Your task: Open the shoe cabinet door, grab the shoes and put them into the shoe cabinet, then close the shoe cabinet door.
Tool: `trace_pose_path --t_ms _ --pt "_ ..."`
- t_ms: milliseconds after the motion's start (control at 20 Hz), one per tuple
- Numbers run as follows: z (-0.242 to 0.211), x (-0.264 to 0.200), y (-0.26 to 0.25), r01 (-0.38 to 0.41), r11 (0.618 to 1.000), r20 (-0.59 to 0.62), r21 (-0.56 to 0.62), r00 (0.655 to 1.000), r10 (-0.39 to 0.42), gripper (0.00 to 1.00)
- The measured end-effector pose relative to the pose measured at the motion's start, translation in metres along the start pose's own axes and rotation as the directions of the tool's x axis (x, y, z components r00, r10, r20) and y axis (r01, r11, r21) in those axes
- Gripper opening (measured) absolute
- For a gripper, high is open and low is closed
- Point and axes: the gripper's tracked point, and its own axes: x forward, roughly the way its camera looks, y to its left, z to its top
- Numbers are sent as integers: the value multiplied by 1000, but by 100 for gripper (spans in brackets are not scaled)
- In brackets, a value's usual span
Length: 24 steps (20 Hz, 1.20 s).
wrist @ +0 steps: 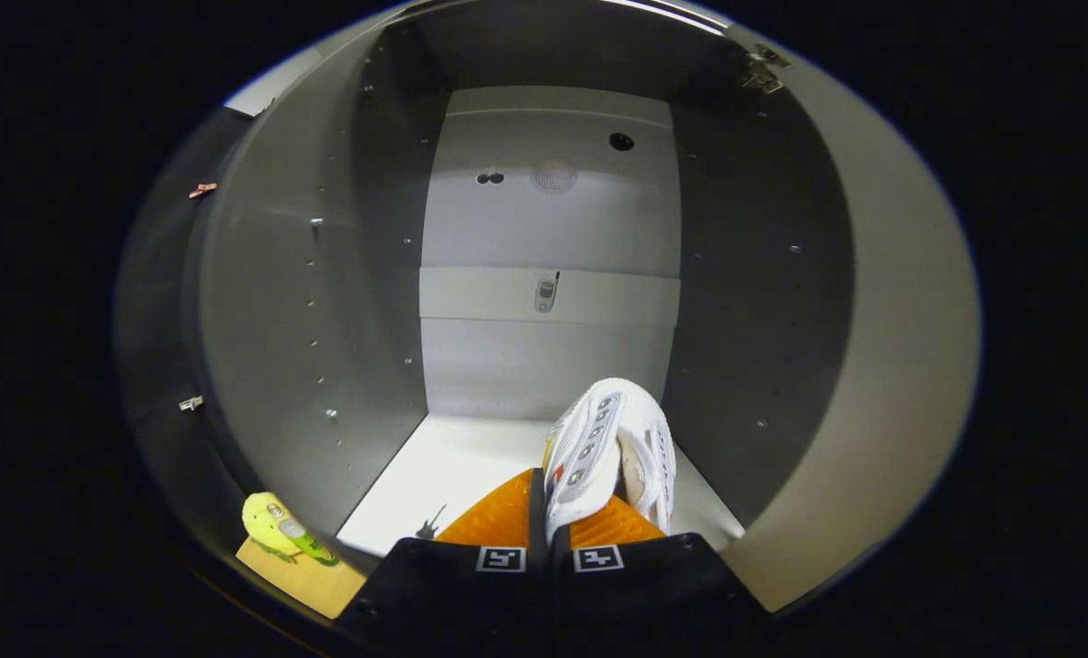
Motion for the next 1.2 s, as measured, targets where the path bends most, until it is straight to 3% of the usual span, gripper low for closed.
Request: trace_pose_path --t_ms 350,1000,1200 --pt "-35 98 -6 -16 1000 -72 26 997 18 4" --pt "-52 114 -1 -41 999 -103 32 994 44 4" --pt "-52 112 0 -36 999 -111 33 993 40 9"
